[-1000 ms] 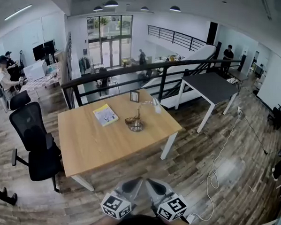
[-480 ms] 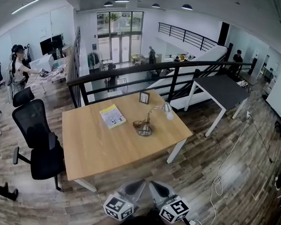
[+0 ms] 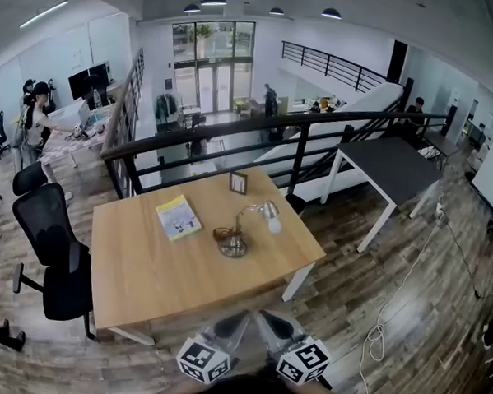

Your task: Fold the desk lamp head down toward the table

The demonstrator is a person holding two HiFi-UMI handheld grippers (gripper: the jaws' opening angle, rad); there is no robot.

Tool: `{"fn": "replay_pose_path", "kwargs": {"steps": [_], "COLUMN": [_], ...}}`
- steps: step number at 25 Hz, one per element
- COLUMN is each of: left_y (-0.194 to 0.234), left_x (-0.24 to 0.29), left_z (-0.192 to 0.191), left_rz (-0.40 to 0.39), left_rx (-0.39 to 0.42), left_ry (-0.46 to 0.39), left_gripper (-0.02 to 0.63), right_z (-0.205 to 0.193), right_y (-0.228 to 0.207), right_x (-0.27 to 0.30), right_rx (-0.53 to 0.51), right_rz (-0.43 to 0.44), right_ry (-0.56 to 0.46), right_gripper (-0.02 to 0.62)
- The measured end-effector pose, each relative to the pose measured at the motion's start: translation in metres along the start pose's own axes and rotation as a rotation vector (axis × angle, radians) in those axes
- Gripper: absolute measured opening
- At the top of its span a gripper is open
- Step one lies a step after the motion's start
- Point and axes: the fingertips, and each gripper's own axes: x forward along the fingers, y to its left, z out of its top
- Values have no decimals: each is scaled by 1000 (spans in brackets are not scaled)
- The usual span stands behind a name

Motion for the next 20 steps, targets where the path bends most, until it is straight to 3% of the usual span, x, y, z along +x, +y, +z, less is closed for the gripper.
{"fn": "replay_pose_path", "kwargs": {"steps": [12,20], "left_y": [-22,-16], "left_x": [118,151], "left_z": [-7,-15], "left_rz": [32,34], "left_rx": [19,7], "left_ry": [-2,19], "left_gripper": [2,2], "right_z": [27,22], "right_y": [-120,-150], "right_x": [-22,-18], "right_rx": [18,61], "right_rz": [30,38], "right_ry": [-3,25], "right_gripper": [3,3]}}
